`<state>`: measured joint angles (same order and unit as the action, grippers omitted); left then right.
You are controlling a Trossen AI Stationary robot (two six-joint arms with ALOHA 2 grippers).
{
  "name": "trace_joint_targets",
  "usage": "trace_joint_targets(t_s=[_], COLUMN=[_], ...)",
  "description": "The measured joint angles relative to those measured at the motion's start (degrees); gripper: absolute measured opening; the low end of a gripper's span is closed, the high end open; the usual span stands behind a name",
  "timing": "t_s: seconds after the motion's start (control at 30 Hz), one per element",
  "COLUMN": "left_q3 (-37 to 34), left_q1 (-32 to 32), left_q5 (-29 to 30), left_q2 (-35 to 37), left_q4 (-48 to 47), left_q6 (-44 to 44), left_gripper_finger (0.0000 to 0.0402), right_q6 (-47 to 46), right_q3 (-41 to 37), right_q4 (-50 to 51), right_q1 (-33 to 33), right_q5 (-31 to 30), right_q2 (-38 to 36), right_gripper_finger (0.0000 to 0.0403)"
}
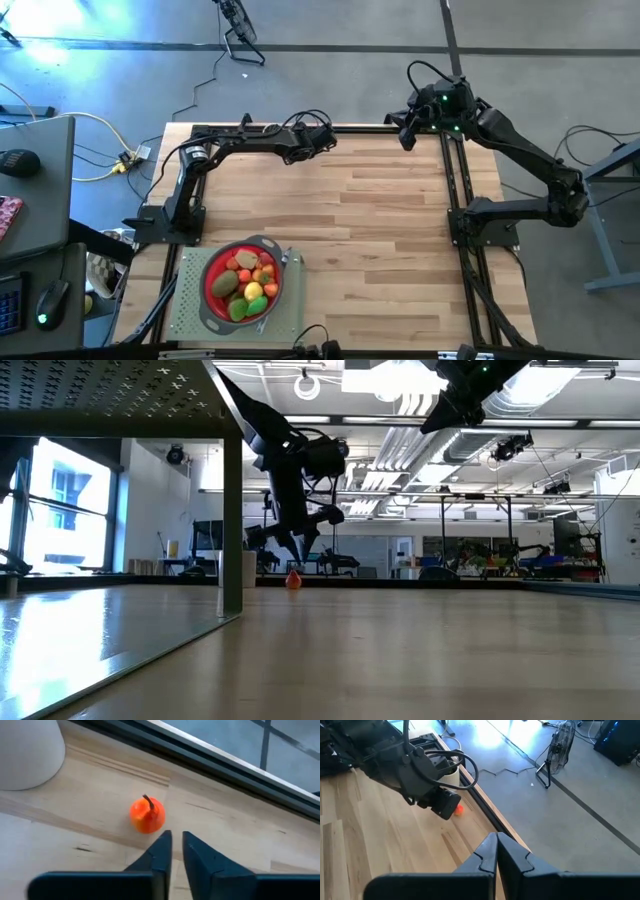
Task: Pick & Place Fruit
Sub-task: Put the pear into the red strainer bowl on the shelf
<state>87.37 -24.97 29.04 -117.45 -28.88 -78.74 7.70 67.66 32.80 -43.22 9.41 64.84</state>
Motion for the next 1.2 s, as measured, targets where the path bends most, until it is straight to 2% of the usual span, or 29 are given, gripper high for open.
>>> trace_joint_targets(t_s=[0.13, 0.3, 0.37, 0.5, 0.63, 0.8, 0.87, 1.1, 1.2], left_q3=[0.0, 0.0, 0.2, 5.0, 14.6, 25.4, 27.7, 29.6, 29.6], left_q1=[0.7, 2.9, 4.1, 6.1, 6.1, 1.4, -1.3, -11.3, -13.8], left_q5=[-0.2, -3.0, -3.3, -4.0, -8.7, -13.2, -16.6, -37.6, -39.0], left_q2=[0.0, 0.8, 1.4, 2.5, 3.3, 3.5, 3.5, 3.4, 3.4], left_q4=[0.1, 3.6, 7.0, 5.6, -3.6, -18.2, -21.4, -26.7, -29.5], left_q6=[0.4, 2.9, 6.3, 18.1, 32.9, 40.0, 41.4, 41.0, 40.2], left_gripper_finger=[0.0006, 0.0011, 0.0009, 0.0002, 0.0003, 0.0003, 0.0003, 0.0003, 0.0003], right_q6=[0.0, 0.0, 0.1, 0.5, 1.6, 1.6, 1.6, 1.6, 1.6], right_q3=[0.0, 0.0, 0.0, 0.0, 0.0, 0.0, 0.0, 0.0, 0.0], right_q4=[0.0, 0.0, 0.0, 0.0, 0.0, -0.1, 0.0, 0.0, 0.0], right_q1=[0.0, 0.0, 0.0, 0.0, 0.0, 0.0, 0.0, 0.0, 0.0], right_q5=[0.0, 0.0, 0.0, 0.0, 0.0, 0.0, 0.0, 0.0, 0.0], right_q2=[0.0, 0.0, 0.0, 0.0, 0.0, 0.0, 0.0, 0.0, 0.0], right_gripper_finger=[0.0003, 0.0003, 0.0003, 0.0003, 0.0003, 0.0003, 0.0003, 0.0003, 0.0003])
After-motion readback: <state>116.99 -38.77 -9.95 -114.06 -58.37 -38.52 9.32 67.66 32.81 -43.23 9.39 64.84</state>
